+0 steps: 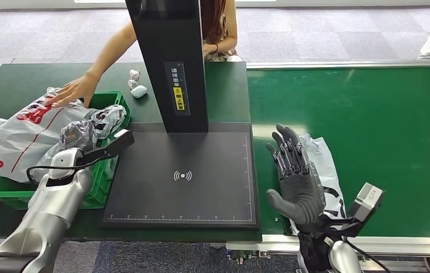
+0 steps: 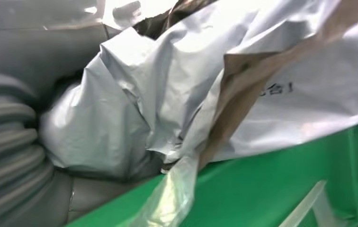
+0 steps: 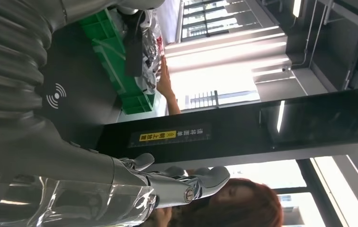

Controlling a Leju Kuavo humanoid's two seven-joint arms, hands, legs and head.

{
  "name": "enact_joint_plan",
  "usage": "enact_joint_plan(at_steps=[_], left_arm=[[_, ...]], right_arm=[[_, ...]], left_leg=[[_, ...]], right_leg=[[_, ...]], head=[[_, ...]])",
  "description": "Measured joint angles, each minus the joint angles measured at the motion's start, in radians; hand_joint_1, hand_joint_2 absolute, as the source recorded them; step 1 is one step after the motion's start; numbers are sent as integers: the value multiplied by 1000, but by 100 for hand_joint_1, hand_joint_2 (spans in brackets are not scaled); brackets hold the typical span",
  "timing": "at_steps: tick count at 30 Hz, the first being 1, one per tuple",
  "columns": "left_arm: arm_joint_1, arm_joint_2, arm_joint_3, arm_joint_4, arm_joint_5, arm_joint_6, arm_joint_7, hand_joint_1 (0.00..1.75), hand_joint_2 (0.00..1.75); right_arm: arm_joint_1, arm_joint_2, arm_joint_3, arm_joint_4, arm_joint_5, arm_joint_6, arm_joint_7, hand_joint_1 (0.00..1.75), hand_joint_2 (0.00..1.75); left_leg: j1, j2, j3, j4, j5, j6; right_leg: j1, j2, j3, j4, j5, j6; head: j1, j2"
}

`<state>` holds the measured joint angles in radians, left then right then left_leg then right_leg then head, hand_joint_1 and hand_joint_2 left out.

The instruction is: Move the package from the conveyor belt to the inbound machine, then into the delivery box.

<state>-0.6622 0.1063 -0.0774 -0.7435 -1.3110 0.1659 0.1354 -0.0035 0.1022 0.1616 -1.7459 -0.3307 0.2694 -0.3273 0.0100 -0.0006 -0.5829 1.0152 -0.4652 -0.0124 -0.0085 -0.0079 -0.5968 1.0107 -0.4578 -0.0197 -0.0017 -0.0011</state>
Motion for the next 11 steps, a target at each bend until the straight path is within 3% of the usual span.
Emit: enact_joint_plan(at_steps=[5, 11], left_arm=[[13, 11, 0, -40, 79, 26, -19, 0, 175], [143, 45, 11, -344, 254, 148, -55, 0, 175]], right_arm=[[9, 0, -1, -1, 1, -10, -1, 0, 175], [50, 0, -11, -27, 12, -36, -13, 0, 175]], left_leg=[[0, -1, -1, 0, 0, 0], [0, 1, -2, 0, -1, 0]], right_leg=[[0, 0, 0, 0, 0, 0], [0, 1, -1, 0, 0, 1]], head=[[0, 0], [0, 0]])
